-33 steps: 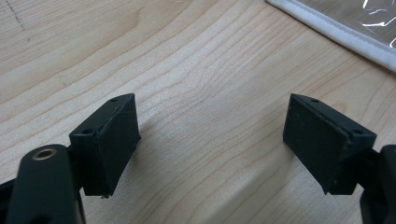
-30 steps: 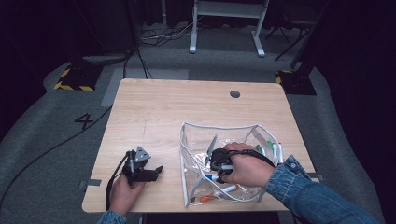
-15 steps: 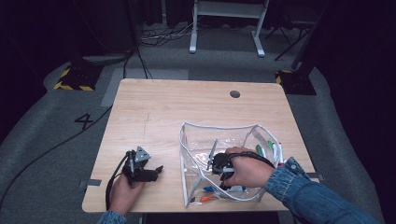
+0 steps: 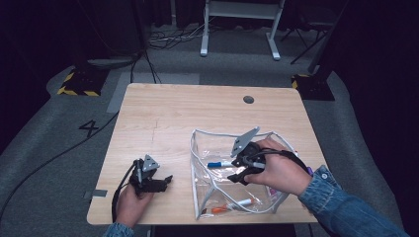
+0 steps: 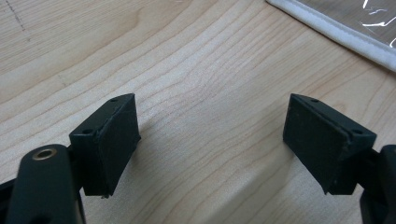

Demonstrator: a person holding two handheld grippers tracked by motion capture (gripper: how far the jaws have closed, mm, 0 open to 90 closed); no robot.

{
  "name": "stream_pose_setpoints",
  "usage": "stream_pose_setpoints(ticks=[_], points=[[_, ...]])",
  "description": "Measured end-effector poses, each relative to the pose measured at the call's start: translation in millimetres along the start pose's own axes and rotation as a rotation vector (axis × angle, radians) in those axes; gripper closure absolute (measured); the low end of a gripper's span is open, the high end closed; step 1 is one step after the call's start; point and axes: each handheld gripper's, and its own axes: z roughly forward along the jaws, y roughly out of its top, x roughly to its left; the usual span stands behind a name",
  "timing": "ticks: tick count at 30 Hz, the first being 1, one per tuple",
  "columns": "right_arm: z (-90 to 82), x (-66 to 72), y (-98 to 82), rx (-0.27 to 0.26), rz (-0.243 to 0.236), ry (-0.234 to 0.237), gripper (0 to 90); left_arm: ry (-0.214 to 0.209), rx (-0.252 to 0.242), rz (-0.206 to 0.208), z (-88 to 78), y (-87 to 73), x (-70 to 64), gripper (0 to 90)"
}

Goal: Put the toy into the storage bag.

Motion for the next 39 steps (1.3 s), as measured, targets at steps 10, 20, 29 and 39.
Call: stream_pose_setpoints(ticks=[10,20,29,39], points=[[-58.1,-12.4,-24.2,-0.163,0.093,-0.106,50.5,0.001,0.001,0.004,-0.1,0.0,0.1,18.8],[-99.6,-32.1,-74.1,-0.238,0.228,-0.198,51.8,0.003,0.003,0.008,-0.3,0.0,0.3,18.8],[-119.7,-47.2,-121.2,-0.27,0.347,-0.271,52.0,-0.001,0.004,0.007,-0.5,0.1,0.5,18.8],[-121.8,-64.0,-169.3,-0.236,0.472,-0.33,52.6,0.0,0.004,0.007,-0.5,0.1,0.4,18.8]])
